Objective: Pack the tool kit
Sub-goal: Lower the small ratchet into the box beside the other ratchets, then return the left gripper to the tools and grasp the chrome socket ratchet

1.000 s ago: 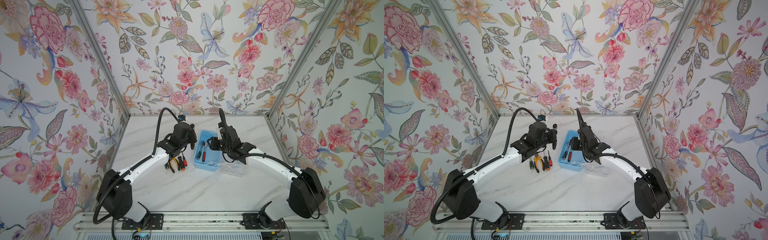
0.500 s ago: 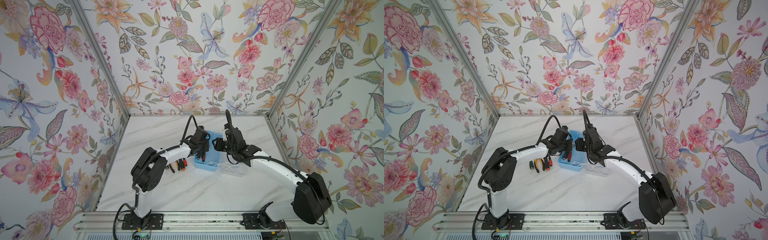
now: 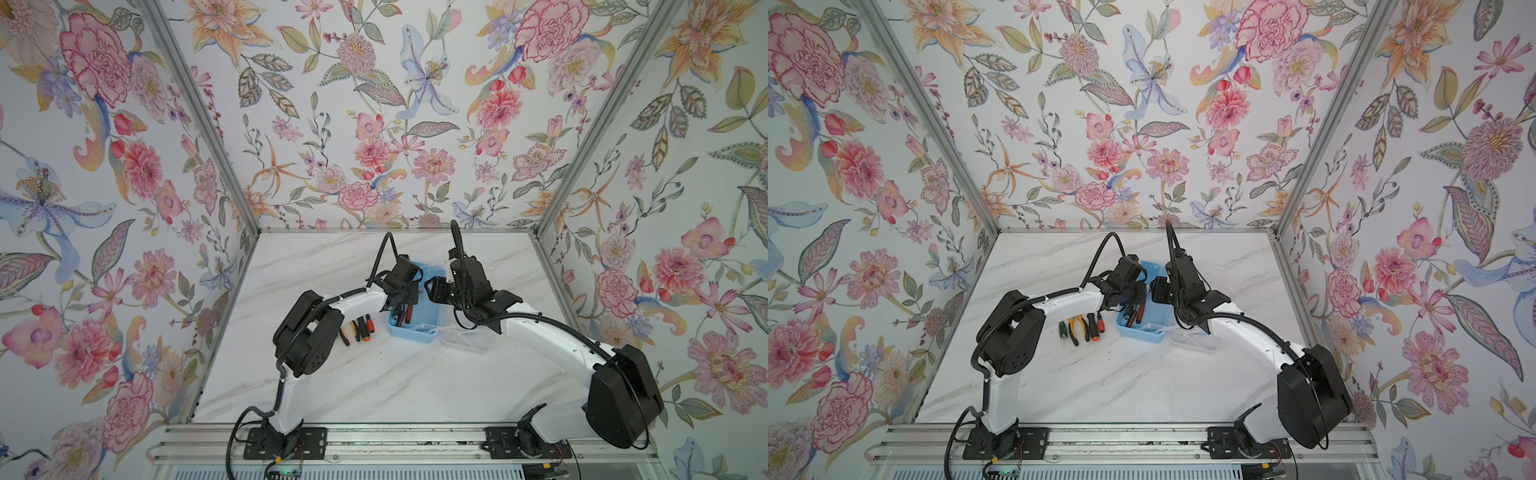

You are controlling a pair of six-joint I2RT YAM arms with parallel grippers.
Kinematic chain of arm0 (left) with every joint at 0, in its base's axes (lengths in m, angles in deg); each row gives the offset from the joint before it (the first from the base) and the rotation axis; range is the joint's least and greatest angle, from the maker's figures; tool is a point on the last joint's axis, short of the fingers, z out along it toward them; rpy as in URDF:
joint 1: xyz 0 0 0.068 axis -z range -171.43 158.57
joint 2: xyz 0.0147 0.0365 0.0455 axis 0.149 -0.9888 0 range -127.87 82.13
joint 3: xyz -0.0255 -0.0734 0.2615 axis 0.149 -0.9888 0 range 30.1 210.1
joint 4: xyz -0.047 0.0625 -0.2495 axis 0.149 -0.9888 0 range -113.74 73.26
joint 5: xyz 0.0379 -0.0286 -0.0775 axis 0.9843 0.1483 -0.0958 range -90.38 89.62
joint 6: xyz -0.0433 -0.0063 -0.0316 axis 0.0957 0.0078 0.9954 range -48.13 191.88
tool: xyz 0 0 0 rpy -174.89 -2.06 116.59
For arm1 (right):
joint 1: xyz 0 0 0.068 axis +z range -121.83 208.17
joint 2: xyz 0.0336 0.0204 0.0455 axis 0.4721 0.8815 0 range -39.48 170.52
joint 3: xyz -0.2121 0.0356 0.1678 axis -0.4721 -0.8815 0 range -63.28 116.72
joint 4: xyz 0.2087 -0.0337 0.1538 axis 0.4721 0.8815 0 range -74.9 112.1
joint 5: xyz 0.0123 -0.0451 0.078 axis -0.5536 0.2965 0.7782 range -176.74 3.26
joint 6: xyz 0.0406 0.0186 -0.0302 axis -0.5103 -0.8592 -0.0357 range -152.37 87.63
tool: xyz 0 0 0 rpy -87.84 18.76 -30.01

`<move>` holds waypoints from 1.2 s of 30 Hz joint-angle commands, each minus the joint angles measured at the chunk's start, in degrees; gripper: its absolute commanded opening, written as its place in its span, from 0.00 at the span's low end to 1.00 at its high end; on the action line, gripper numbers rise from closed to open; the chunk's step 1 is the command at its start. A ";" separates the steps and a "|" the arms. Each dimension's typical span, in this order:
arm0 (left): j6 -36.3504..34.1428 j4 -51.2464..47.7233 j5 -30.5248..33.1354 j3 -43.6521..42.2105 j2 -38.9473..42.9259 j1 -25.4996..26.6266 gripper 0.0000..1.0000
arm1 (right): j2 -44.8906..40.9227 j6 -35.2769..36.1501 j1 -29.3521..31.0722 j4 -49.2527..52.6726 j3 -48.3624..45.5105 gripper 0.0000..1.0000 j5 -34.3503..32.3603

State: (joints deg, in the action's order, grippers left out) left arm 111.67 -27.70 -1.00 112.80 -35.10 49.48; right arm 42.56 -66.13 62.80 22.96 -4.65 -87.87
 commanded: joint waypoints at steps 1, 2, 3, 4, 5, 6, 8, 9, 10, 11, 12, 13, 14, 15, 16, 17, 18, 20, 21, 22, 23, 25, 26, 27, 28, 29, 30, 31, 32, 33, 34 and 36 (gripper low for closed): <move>-1.31 -0.29 2.71 -0.51 2.38 0.07 0.33 | -1.79 0.26 0.15 0.58 0.21 0.42 -1.11; -1.45 0.28 3.34 -1.12 3.35 -0.02 0.34 | -1.81 0.57 0.26 0.58 0.50 0.41 -0.91; -1.53 0.77 3.87 -1.72 4.23 -0.25 0.34 | -1.76 0.89 0.50 0.74 0.85 0.41 -0.88; -1.52 1.09 4.20 -2.16 5.12 -0.42 0.34 | -1.58 1.18 0.75 0.97 1.40 0.41 -0.96; -1.59 1.73 4.39 -2.93 6.19 -0.80 0.34 | -1.41 1.74 1.15 1.28 1.95 0.41 -0.99; -1.77 2.28 4.55 -3.71 7.27 -1.21 0.35 | -1.12 2.44 1.63 1.75 2.82 0.41 -1.30; -1.87 2.78 5.33 -5.34 9.70 -2.06 0.35 | -0.14 4.21 3.73 3.31 4.78 0.41 -2.31; -1.91 3.40 5.87 -6.64 11.30 -2.64 0.35 | 0.65 5.18 4.97 4.77 6.19 0.41 -3.21; -1.79 4.27 6.34 -8.24 12.94 -3.19 0.36 | 1.26 6.09 5.87 5.72 7.13 0.41 -3.82; -1.60 5.51 6.62 -10.48 15.05 -4.05 0.36 | 1.87 6.84 6.95 6.26 8.14 0.42 -4.24; -1.24 6.95 6.89 -12.95 17.26 -5.02 0.37 | 2.29 7.19 7.72 6.59 8.68 0.43 -4.15; -0.71 8.15 6.83 -15.36 19.22 -5.94 0.37 | 2.64 7.33 8.13 6.58 8.93 0.45 -3.62; 0.01 9.48 6.43 -18.10 21.23 -7.29 0.38 | 2.97 7.24 8.55 6.46 9.09 0.47 -2.86; 0.41 10.55 5.79 -20.74 22.99 -8.67 0.39 | 3.43 7.26 8.92 6.17 9.19 0.49 -2.22; 0.68 10.69 5.42 -22.51 24.24 -9.84 0.39 | 4.00 7.27 9.17 6.12 9.30 0.49 -1.77; 0.82 10.16 5.41 -24.15 25.40 -11.26 0.39 | 4.55 7.23 9.47 6.06 9.33 0.49 -1.48; 0.88 9.04 5.85 -25.57 26.40 -12.29 0.39 | 5.12 7.18 9.72 6.07 9.45 0.49 -1.17; 0.32 7.84 7.14 -28.22 28.73 -13.96 0.39 | 6.17 7.10 10.01 5.81 9.53 0.49 -0.41; 0.29 7.63 7.97 -29.84 30.07 -14.66 0.39 | 6.69 6.90 10.05 5.42 9.36 0.49 0.12; 0.49 7.86 8.35 -31.32 30.91 -15.40 0.39 | 7.13 6.78 10.07 5.00 9.25 0.48 0.39; 0.78 8.45 8.20 -32.94 31.76 -16.13 0.39 | 7.73 6.51 10.10 4.49 9.19 0.48 0.96; 1.38 8.72 8.33 -35.01 32.66 -17.49 0.39 | 9.04 6.10 10.06 3.73 9.51 0.48 1.83; 1.47 8.32 8.73 -35.44 32.77 -17.90 0.39 | 9.70 5.79 10.08 3.54 9.75 0.48 2.52; 1.60 7.53 9.35 -35.58 32.77 -18.21 0.39 | 10.33 5.70 10.10 3.41 10.12 0.48 3.06; 1.45 7.36 9.74 -35.82 32.77 -18.36 0.39 | 10.85 5.58 10.07 3.33 10.31 0.48 3.38; 1.26 7.18 10.12 -36.15 32.78 -18.48 0.39 | 11.39 5.64 10.07 3.23 10.62 0.48 3.87; 1.25 6.70 10.62 -36.37 32.73 -18.63 0.39 | 11.86 5.66 10.05 3.34 10.92 0.48 4.28; 1.21 6.38 10.88 -36.59 32.60 -18.79 0.39 | 12.28 5.77 10.01 3.33 11.21 0.48 4.59; 1.10 6.18 11.20 -36.93 32.46 -19.01 0.39 | 12.69 5.80 9.92 3.39 11.49 0.48 5.05; 1.21 5.87 11.51 -37.16 32.18 -19.27 0.39 | 13.03 5.85 9.79 3.54 11.83 0.48 5.36; 1.10 5.80 11.52 -37.47 31.99 -19.65 0.39 | 13.37 5.93 9.67 3.57 12.08 0.48 5.55; 1.33 5.82 11.21 -38.00 31.09 -20.42 0.39 | 13.96 5.82 9.46 3.70 12.47 0.48 5.96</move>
State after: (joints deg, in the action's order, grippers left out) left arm 112.39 -20.13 8.38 76.06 -3.69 30.48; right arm 55.39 -60.12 72.44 27.29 5.43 -83.43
